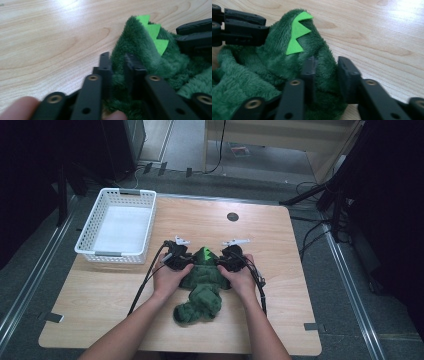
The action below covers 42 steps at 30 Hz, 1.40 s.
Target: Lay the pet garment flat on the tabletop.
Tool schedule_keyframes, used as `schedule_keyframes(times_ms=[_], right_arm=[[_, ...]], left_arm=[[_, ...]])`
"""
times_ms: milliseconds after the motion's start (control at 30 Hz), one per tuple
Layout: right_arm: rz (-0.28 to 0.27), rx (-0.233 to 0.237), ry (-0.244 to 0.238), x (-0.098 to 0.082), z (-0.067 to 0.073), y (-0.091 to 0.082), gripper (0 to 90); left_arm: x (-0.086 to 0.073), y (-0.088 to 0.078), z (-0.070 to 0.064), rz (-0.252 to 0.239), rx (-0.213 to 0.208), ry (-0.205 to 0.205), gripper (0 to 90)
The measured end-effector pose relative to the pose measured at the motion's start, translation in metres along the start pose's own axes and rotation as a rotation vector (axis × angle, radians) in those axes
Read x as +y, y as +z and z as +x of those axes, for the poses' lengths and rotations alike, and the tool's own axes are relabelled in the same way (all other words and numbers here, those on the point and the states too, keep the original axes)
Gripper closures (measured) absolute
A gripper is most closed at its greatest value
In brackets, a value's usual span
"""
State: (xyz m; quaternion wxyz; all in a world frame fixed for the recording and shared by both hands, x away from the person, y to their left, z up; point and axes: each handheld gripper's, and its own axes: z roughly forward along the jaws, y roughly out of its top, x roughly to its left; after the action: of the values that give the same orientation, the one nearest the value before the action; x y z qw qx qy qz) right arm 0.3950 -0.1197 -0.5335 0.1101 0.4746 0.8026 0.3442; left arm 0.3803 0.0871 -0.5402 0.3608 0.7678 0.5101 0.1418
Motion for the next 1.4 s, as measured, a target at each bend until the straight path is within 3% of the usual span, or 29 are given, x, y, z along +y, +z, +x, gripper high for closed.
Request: schedule_keyframes(times_ms=[67,133,200,233,300,400,500,667,700,733,767,800,933,967,1000,1033,1100,1200,1233,1300,1333,1367,1400], right_arm=[[-0.004,0.005,-0.008,-0.002,-0.001,-0.001,79.2],[-0.018,0.023,-0.022,-0.006,-0.001,-0.002,89.0],[-0.023,0.025,-0.024,-0.007,-0.002,-0.003,89.5],[-0.027,0.031,-0.027,-0.008,-0.003,-0.003,89.5],[-0.026,0.052,-0.010,-0.010,-0.006,-0.004,86.4],[-0.034,0.078,0.028,-0.011,-0.010,-0.005,69.7],[-0.036,0.063,0.018,-0.012,-0.008,-0.006,67.5],[-0.082,0.039,-0.020,-0.020,-0.003,-0.007,77.2],[-0.090,0.033,-0.028,-0.024,-0.001,-0.008,85.5],[-0.090,0.033,-0.028,-0.024,-0.001,-0.008,85.5],[-0.093,0.039,-0.022,-0.025,0.000,-0.008,88.8],[-0.092,0.040,-0.016,-0.025,0.000,-0.008,89.5],[-0.117,0.021,-0.027,-0.026,0.003,-0.012,90.0],[-0.196,0.014,-0.072,-0.025,0.008,-0.023,90.0],[-0.196,0.014,-0.072,-0.025,0.008,-0.023,90.0],[-0.287,0.024,-0.094,-0.022,0.011,-0.039,90.0],[-0.383,0.027,-0.132,-0.018,0.015,-0.055,90.0],[-0.412,-0.001,-0.150,-0.012,0.015,-0.062,90.0],[-0.398,-0.009,-0.137,-0.008,0.013,-0.060,89.4],[-0.297,-0.031,-0.064,-0.002,0.004,-0.044,79.7],[-0.192,-0.019,0.038,-0.001,-0.011,-0.027,64.6],[-0.186,-0.010,0.072,-0.002,-0.016,-0.025,62.2],[-0.186,-0.010,0.072,-0.002,-0.016,-0.025,62.2]], left_arm=[[-0.001,0.000,-0.001,-0.002,0.004,0.004,83.4],[-0.002,-0.002,0.000,-0.006,0.005,0.015,89.2],[-0.004,-0.002,0.002,-0.003,-0.002,0.017,88.9],[-0.004,-0.003,0.003,-0.007,-0.001,0.010,86.6],[-0.004,-0.004,0.005,-0.006,-0.004,-0.022,68.5],[-0.007,-0.007,0.010,-0.031,-0.019,-0.065,50.5],[-0.009,-0.007,0.009,-0.033,-0.035,-0.049,51.0],[-0.011,-0.007,0.000,-0.022,-0.040,0.012,61.0],[-0.012,-0.008,-0.002,-0.019,-0.030,0.030,69.7],[-0.012,-0.008,-0.003,-0.018,-0.029,0.034,69.7],[-0.013,-0.008,-0.006,-0.009,-0.041,0.058,81.0],[-0.013,-0.009,-0.007,-0.010,-0.037,0.069,85.9],[-0.012,-0.017,-0.007,-0.041,-0.034,0.071,89.3],[-0.010,-0.027,-0.005,-0.103,-0.044,0.079,89.4],[-0.010,-0.027,-0.005,-0.103,-0.044,0.079,89.4],[-0.008,-0.033,-0.005,-0.142,-0.047,0.085,89.5],[-0.002,-0.048,-0.007,-0.235,-0.036,0.124,89.5],[0.005,-0.044,-0.006,-0.223,-0.035,0.112,89.2],[0.009,-0.037,-0.004,-0.180,-0.026,0.095,88.5],[0.015,-0.024,0.000,-0.144,0.015,0.052,79.3],[0.017,-0.020,0.008,-0.138,0.028,-0.016,66.3],[0.018,-0.022,0.011,-0.143,0.024,-0.036,60.0],[0.018,-0.022,0.011,-0.143,0.024,-0.036,54.7]])
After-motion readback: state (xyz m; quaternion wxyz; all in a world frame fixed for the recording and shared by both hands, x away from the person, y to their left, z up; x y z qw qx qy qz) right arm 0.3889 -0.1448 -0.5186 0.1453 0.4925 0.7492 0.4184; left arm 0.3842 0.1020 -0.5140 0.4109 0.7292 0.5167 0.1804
